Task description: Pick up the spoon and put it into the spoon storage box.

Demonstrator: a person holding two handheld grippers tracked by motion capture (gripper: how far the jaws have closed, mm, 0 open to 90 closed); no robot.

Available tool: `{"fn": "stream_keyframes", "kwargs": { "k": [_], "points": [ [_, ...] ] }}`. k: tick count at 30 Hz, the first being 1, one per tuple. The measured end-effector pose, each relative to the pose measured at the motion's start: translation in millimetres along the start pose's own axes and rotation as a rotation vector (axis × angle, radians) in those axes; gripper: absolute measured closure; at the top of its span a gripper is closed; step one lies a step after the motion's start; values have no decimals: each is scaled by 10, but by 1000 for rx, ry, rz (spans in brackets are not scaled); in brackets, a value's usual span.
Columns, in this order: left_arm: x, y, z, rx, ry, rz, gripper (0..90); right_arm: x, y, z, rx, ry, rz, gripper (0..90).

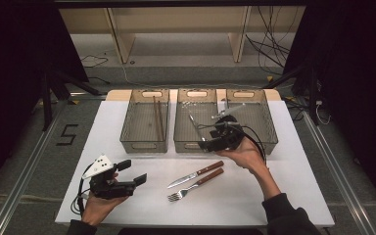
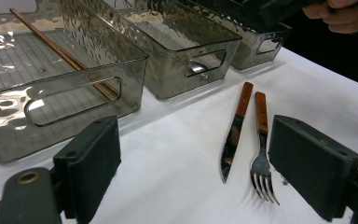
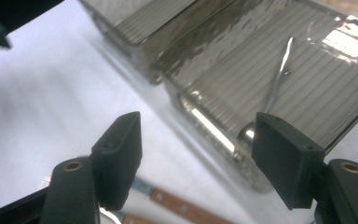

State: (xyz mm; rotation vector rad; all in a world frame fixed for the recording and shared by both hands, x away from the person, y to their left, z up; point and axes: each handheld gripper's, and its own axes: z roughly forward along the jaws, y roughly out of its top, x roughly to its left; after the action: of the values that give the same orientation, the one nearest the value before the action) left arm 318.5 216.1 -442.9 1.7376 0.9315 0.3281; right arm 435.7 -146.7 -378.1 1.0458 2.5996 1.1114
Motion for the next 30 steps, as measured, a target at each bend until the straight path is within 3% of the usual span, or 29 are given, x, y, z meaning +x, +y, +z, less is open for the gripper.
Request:
{"fn": "stream_keyframes", "kwargs": {
  "k": [4, 15, 19, 25, 27, 29, 30],
  "points": [
    [6, -3, -1, 1, 1, 0, 165, 79, -110, -36, 0, 16, -35, 321],
    [9, -2, 21, 7, 6, 0, 166, 225, -330, -65, -7, 37, -65, 297],
    [-4, 1, 27, 5, 4, 5, 165, 234, -364, -23, 27, 30, -100, 290],
    [6, -1, 16, 3, 3, 5, 165, 240, -359, 2, 38, 33, -130, 286],
    [6, -1, 13, 2, 3, 3, 165, 247, -357, 43, 62, 35, -167, 275],
    [5, -1, 11, 1, 3, 3, 165, 256, -354, 54, 71, 32, -175, 272],
    [4, -1, 11, 1, 3, 2, 165, 267, -348, 80, 89, 32, -205, 268]
  ]
}}
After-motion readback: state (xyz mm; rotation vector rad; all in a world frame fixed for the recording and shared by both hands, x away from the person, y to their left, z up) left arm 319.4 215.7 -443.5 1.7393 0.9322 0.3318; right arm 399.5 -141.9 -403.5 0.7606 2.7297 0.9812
